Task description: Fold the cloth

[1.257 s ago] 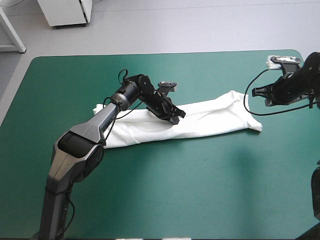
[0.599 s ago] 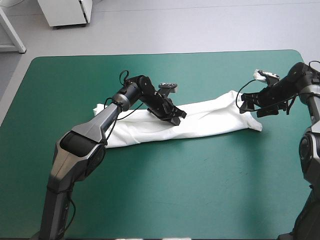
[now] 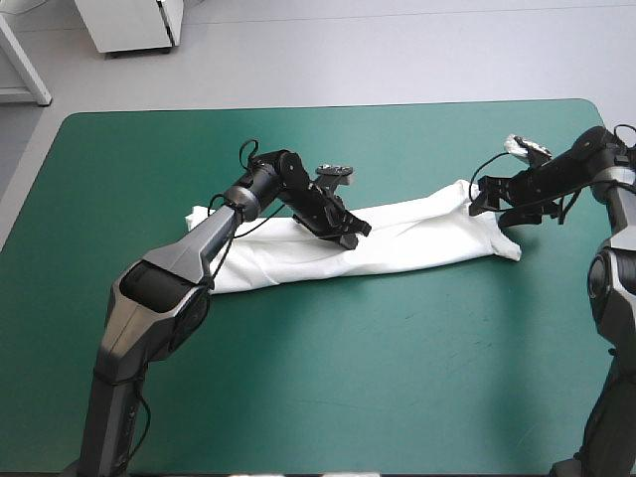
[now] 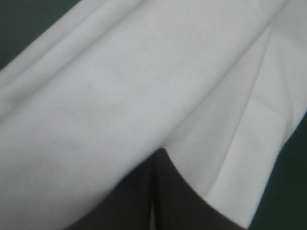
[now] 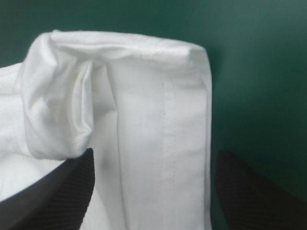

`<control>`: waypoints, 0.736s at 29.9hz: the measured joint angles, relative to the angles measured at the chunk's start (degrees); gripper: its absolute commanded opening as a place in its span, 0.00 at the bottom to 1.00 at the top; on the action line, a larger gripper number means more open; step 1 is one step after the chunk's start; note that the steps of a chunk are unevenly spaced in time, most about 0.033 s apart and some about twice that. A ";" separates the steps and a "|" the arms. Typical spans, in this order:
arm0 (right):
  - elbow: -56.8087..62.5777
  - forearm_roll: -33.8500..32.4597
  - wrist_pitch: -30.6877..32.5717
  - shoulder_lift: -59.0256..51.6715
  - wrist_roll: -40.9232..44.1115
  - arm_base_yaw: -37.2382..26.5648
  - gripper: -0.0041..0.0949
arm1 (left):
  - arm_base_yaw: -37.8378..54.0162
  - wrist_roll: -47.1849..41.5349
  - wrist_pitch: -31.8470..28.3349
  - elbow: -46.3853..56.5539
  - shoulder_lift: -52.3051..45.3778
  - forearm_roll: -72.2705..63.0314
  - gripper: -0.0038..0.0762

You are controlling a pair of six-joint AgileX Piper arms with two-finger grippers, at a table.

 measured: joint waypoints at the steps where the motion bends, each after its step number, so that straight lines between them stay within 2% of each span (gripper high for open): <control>1: 0.00 0.00 0.00 0.00 0.00 0.20 0.72 | 0.00 -0.16 0.00 0.00 0.00 0.00 0.04; 8: 2.62 0.35 -0.91 -0.80 0.05 2.26 0.72 | -0.07 -0.23 -0.16 0.00 0.00 0.24 0.04; 10: 4.02 0.40 -1.38 -1.35 0.18 2.72 0.67 | -0.07 -0.23 -0.16 0.00 0.00 0.24 0.04; 13: 5.23 0.10 -1.55 -1.75 0.36 3.45 0.49 | -0.07 -0.23 -0.16 0.00 0.00 0.24 0.04; 19: 5.81 -0.64 -1.32 -1.59 0.62 3.76 0.04 | -0.07 -0.29 -0.16 0.00 0.00 0.24 0.04; 22: 6.19 -0.27 -1.25 -1.49 0.11 3.85 0.03 | -0.07 -0.29 -0.16 0.00 0.00 0.24 0.04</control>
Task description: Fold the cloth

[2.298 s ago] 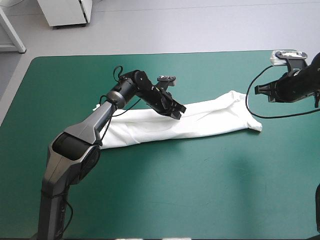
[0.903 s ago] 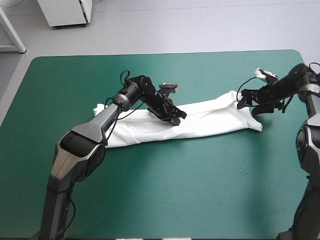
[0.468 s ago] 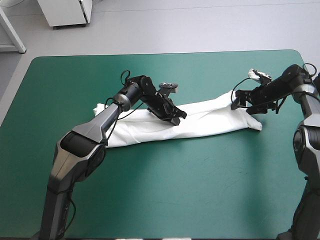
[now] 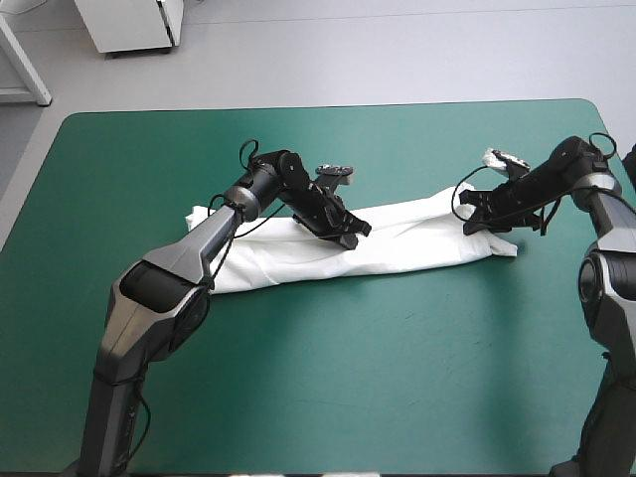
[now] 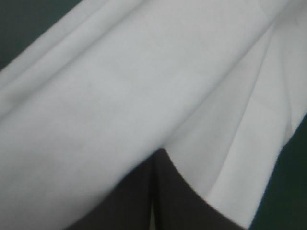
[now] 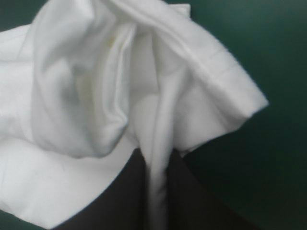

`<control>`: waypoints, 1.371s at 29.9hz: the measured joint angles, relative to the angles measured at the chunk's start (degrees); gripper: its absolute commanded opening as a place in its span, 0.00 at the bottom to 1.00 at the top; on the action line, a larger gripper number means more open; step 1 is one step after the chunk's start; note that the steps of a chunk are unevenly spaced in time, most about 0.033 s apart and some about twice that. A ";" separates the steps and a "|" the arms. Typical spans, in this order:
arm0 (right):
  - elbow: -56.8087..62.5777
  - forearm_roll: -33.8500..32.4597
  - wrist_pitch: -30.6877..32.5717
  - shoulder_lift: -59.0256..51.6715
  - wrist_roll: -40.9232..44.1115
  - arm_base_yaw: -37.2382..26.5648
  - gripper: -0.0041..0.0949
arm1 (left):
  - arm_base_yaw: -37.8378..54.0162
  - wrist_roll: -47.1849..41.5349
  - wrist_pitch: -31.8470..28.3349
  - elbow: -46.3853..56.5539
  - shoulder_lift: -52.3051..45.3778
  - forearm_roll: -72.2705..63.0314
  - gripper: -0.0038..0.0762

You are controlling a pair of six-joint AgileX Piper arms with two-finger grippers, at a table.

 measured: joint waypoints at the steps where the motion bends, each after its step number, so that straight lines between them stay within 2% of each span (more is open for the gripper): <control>1: 0.04 0.32 0.06 0.00 -0.22 0.00 0.03 | 0.00 0.00 0.00 0.00 0.00 0.06 0.04; 11: -3.44 3.06 1.19 0.59 -0.54 0.85 0.03 | 0.00 -0.53 0.13 -0.15 0.00 0.88 0.04; 21: -11.56 4.23 2.12 -4.84 0.97 1.04 0.03 | 0.00 -1.16 0.17 -0.21 0.00 1.12 0.04; 41: -12.00 5.22 3.46 -11.78 1.39 1.53 0.03 | -0.11 -1.62 0.18 -0.40 -0.05 2.14 0.04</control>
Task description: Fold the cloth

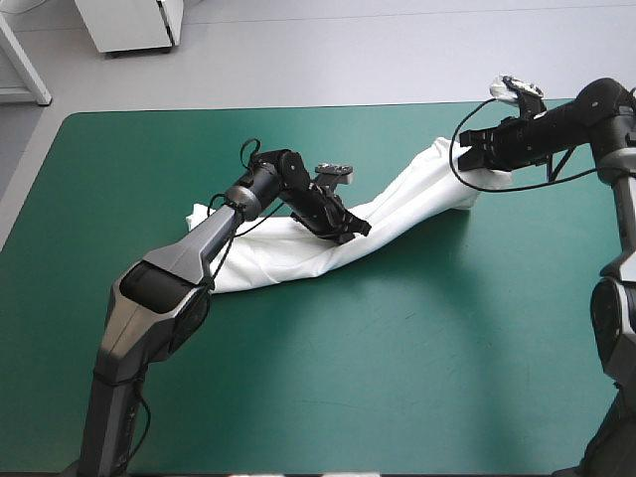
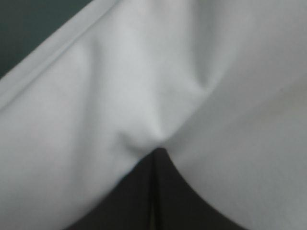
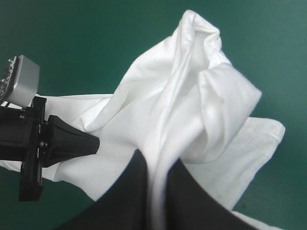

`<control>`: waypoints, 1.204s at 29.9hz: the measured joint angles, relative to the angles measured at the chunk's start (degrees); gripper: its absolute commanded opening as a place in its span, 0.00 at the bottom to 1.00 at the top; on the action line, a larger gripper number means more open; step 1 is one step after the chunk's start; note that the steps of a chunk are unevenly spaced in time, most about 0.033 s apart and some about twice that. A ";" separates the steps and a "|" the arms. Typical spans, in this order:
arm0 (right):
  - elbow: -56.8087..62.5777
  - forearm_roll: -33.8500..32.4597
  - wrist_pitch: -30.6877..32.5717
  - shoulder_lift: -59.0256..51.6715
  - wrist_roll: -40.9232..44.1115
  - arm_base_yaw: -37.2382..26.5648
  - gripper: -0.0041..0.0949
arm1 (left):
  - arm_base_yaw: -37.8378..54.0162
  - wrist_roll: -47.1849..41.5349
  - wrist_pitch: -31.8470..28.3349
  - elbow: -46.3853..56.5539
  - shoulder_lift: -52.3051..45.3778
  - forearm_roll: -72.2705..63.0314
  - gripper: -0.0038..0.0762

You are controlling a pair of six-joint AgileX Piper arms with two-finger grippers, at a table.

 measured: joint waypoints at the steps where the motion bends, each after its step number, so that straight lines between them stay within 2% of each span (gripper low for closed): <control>1: 0.00 0.05 0.00 -0.05 0.00 0.00 0.03 | 0.00 0.00 -0.01 0.00 0.00 0.00 0.04; 13: 0.00 -0.07 0.00 -0.15 0.47 0.43 0.03 | 0.00 0.00 3.88 -1.41 -0.18 2.36 0.04; 21: -0.03 -0.92 -0.26 -0.86 0.47 5.32 0.03 | 1.07 -0.92 5.85 -9.50 -1.43 8.58 0.04; 27: -0.07 -1.37 -0.34 -0.86 1.13 8.53 0.03 | 4.04 -1.84 6.26 -14.86 -6.43 8.70 0.04; 36: -4.14 -1.32 -0.59 -0.86 2.18 15.03 0.03 | 7.01 -1.97 7.26 -15.41 -15.69 10.43 0.04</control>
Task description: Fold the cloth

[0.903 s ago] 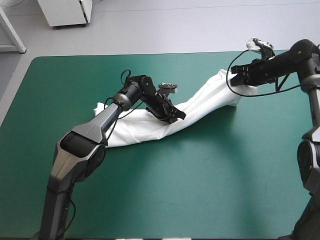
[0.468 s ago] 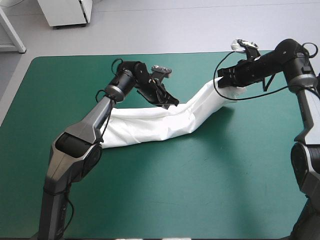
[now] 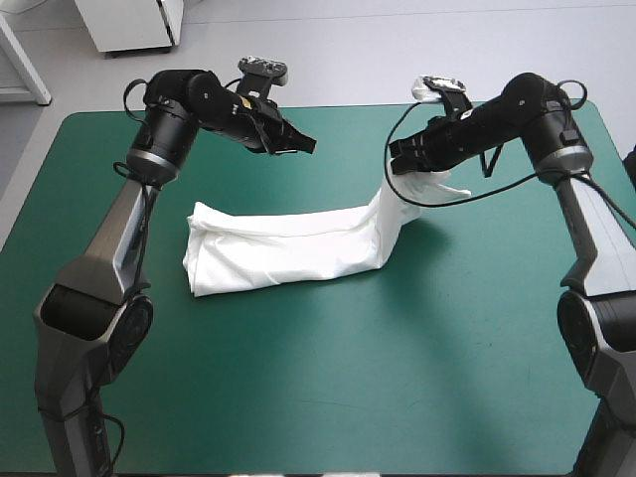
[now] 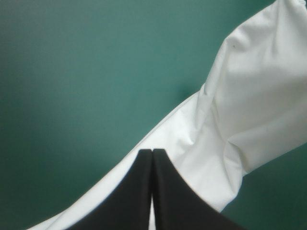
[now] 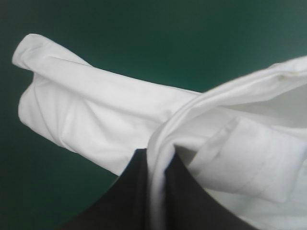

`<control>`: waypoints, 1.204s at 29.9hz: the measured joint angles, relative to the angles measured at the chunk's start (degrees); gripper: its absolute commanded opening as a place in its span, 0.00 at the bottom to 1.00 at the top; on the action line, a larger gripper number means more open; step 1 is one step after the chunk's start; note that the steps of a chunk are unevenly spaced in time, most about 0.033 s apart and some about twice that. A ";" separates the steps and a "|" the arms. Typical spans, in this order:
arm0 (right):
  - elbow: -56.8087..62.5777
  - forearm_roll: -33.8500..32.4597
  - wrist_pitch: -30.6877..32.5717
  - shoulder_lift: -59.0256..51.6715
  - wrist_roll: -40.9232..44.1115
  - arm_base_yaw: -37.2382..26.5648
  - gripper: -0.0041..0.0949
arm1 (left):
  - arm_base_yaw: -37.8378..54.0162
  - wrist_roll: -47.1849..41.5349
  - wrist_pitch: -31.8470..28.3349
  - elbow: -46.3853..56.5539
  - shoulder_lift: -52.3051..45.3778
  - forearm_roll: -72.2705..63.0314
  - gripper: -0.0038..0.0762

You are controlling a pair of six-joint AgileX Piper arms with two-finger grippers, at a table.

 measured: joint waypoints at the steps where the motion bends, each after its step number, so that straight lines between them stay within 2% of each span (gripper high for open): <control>1: -0.65 0.01 -0.18 0.00 0.12 0.87 0.03 | 0.00 -0.16 0.12 0.00 -0.98 0.87 0.04; 10: -5.17 0.39 -2.11 1.87 1.62 10.93 0.03 | 0.55 -2.24 0.30 5.93 -10.17 6.49 0.04; 23: -18.65 2.99 -2.75 18.31 3.34 24.73 0.03 | 0.55 -5.50 0.30 22.84 -26.85 16.19 0.04; 30: -26.83 4.07 -2.82 25.52 4.55 29.87 0.03 | 0.55 -7.38 0.30 30.72 -33.15 18.44 0.04; 36: -28.91 4.82 -3.69 30.58 4.85 31.89 0.03 | 0.55 -7.89 0.25 32.62 -34.16 18.44 0.04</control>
